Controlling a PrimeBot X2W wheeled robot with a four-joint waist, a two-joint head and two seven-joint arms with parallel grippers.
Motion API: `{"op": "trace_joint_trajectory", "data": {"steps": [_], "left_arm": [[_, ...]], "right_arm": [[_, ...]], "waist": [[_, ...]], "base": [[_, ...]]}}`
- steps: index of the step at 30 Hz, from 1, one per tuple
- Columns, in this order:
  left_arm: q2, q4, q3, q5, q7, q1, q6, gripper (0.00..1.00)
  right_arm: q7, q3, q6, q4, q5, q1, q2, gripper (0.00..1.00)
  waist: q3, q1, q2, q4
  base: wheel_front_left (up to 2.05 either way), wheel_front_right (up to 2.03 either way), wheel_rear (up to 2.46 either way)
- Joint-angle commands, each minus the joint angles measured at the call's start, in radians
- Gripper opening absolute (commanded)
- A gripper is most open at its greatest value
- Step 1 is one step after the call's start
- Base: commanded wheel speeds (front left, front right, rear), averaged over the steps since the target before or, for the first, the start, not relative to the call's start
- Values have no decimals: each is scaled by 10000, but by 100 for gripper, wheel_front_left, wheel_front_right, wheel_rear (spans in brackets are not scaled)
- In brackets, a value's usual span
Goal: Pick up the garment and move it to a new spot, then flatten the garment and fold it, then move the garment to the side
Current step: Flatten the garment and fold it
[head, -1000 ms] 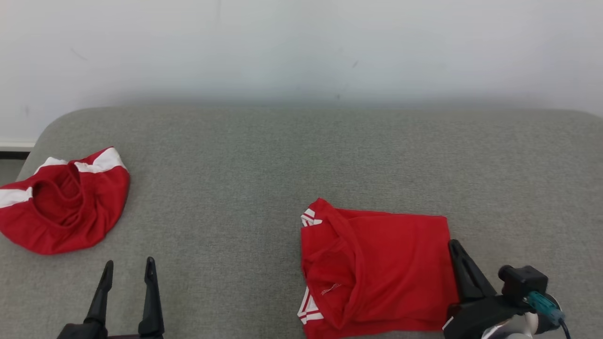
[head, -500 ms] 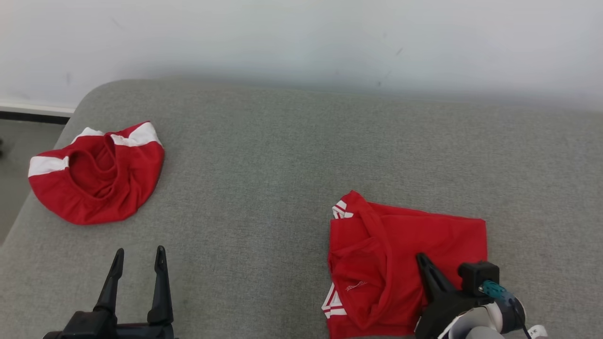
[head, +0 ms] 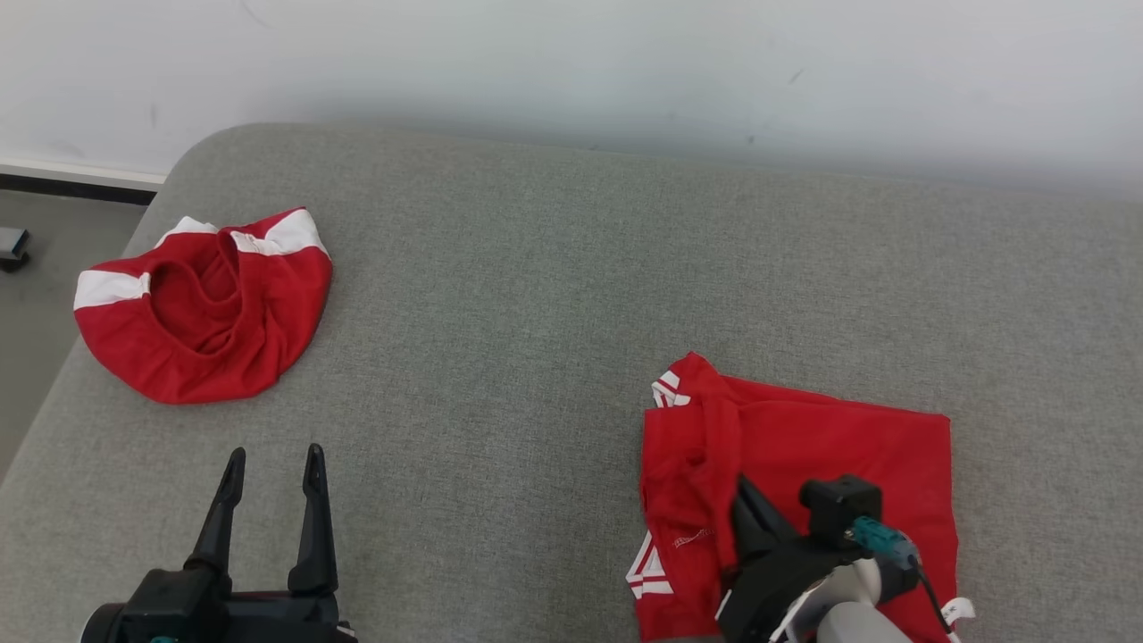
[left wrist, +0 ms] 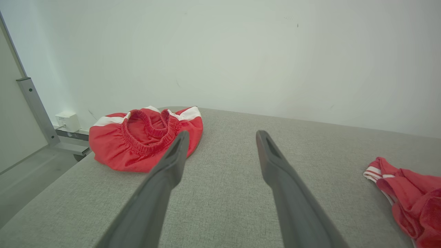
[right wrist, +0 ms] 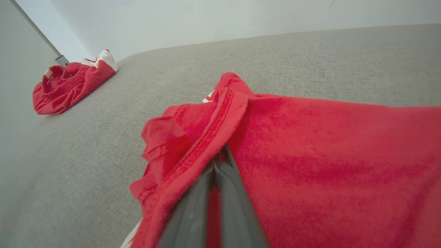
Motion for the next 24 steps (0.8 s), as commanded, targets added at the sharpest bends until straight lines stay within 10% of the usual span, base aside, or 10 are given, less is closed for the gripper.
{"op": "trace_joint_trajectory", "data": {"steps": [1, 24], "left_arm": [[-11, 12, -16, -42, -30, -68, -5, 100], [-11, 132, -146, -219, -30, -121, -10, 100]], "right_arm": [[-1, 230, -26, -182, 171, 101, 32, 0], [-2, 1816, -26, -957, 1095, -102, 24, 0]], "waist": [[26, -1, -1, 25], [-22, -1, -1, -52]], "base": [[0, 0, 0], [0, 0, 0]]}}
